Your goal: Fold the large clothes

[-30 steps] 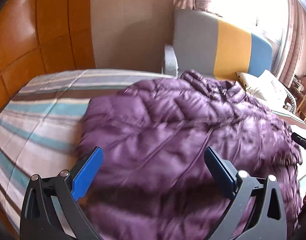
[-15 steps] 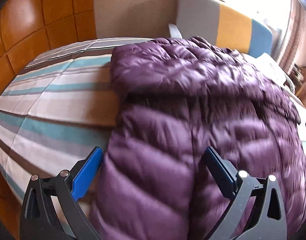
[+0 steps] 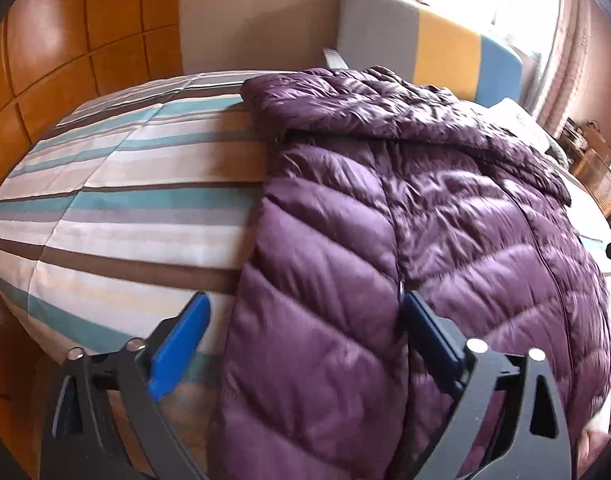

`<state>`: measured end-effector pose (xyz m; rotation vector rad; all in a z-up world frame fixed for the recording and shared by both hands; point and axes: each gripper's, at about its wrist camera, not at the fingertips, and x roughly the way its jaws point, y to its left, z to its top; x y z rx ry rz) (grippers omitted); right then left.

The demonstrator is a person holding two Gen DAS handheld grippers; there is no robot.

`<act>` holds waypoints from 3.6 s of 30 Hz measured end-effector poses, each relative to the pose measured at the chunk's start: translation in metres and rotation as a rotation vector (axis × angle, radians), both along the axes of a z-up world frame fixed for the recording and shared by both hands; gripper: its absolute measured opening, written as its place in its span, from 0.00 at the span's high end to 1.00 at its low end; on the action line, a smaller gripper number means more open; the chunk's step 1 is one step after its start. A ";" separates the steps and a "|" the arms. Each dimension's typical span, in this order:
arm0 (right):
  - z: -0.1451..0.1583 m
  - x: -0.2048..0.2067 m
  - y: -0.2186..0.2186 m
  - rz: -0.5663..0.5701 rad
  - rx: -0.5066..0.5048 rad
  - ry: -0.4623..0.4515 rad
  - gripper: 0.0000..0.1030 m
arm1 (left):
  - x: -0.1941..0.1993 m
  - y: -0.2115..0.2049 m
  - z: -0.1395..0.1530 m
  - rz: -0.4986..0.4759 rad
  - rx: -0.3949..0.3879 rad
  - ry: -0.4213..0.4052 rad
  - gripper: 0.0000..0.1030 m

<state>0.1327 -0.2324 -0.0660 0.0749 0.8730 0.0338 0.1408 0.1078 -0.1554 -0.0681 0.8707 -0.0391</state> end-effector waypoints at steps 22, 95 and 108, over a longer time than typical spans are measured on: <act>-0.036 -0.042 -0.027 0.066 0.089 0.135 0.91 | -0.036 -0.016 0.010 -0.143 0.032 -0.003 0.87; 0.084 0.080 -0.048 0.102 0.296 -0.438 0.94 | 0.062 0.010 0.123 0.045 -0.123 -0.540 0.92; 0.009 0.183 -0.048 -0.049 0.320 -0.175 0.89 | 0.173 -0.002 0.076 0.101 -0.052 -0.244 0.44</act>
